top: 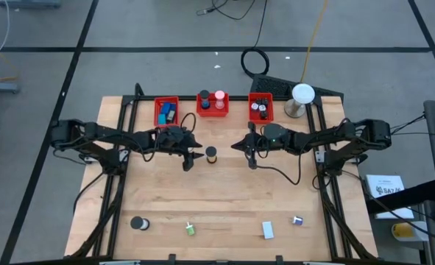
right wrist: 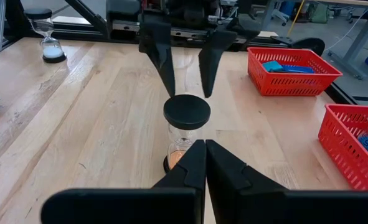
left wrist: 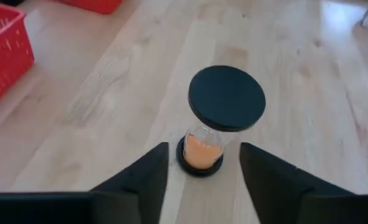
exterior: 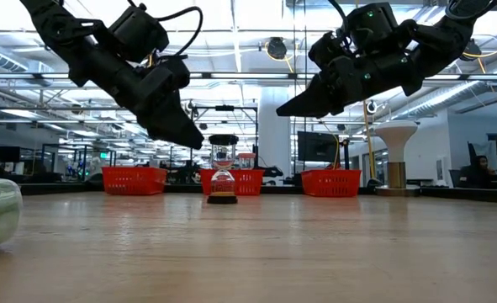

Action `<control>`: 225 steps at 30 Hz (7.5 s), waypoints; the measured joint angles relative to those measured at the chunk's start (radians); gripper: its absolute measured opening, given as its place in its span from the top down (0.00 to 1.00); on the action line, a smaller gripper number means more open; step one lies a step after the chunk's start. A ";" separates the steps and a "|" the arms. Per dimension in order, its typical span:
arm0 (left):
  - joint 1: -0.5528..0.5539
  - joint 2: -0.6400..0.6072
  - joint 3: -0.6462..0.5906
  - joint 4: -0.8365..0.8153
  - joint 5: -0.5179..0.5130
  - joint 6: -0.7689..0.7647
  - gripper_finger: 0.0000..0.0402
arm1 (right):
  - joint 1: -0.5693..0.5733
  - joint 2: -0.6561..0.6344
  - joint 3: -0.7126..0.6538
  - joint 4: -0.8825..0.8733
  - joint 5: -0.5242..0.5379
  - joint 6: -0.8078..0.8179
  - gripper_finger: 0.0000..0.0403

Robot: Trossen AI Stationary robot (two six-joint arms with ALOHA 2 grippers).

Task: Pick & Place Office items
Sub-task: Put the light orange hourglass into the middle orange basket, then put the white timer into the left orange basket

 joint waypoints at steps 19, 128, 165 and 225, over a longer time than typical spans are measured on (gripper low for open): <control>-0.095 -0.006 0.287 -0.477 -0.128 -0.093 0.72 | 0.000 0.000 0.000 0.000 0.000 0.000 0.99; 0.429 0.415 0.692 -0.363 -0.086 0.201 0.48 | 0.000 0.000 0.000 0.082 -0.002 0.000 0.99; 0.431 0.491 0.691 -0.338 -0.101 0.204 0.48 | 0.000 0.000 0.000 0.075 -0.003 0.000 0.99; 0.396 0.265 0.676 -0.424 -0.145 0.289 0.53 | 0.000 0.000 0.000 0.076 -0.003 0.000 0.99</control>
